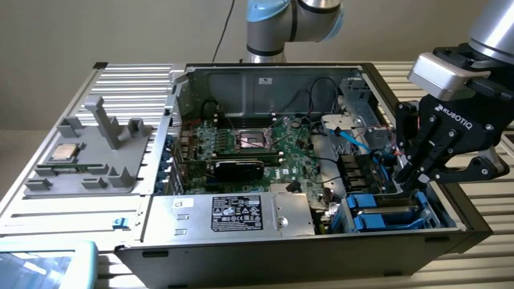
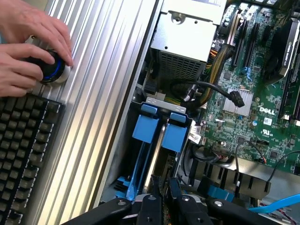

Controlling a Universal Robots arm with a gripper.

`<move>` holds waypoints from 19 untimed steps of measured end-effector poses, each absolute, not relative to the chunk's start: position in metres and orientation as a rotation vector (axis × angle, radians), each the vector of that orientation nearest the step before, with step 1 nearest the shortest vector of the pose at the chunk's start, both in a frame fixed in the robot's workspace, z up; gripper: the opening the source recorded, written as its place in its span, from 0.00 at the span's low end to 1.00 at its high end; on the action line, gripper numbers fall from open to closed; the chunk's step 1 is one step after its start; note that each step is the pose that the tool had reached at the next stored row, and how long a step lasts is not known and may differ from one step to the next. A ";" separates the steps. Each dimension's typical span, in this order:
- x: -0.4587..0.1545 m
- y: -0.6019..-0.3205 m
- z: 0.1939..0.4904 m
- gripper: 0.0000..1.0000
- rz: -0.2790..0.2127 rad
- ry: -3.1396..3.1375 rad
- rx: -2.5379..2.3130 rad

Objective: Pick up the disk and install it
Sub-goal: 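Insert the first disk wire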

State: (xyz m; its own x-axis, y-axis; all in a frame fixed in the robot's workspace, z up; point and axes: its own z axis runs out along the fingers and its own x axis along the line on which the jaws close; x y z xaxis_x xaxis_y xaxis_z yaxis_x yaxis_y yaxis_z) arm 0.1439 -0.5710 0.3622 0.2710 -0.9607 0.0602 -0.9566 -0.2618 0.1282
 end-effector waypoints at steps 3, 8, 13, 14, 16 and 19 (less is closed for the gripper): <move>0.144 -0.569 0.362 0.16 -0.045 -1.822 2.386; 0.144 -0.567 0.359 0.16 -0.048 -1.856 2.360; 0.144 -0.567 0.354 0.16 -0.057 -1.953 2.283; 0.144 -0.567 0.353 0.16 -0.058 -1.972 2.267; 0.144 -0.567 0.352 0.16 -0.060 -2.005 2.238; 0.144 -0.567 0.352 0.16 -0.036 -2.033 2.213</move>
State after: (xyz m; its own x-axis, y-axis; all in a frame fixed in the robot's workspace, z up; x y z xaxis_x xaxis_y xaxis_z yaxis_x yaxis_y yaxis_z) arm 0.1443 -0.5668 0.3518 0.0891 -0.9932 0.0747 -0.9900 -0.0801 0.1161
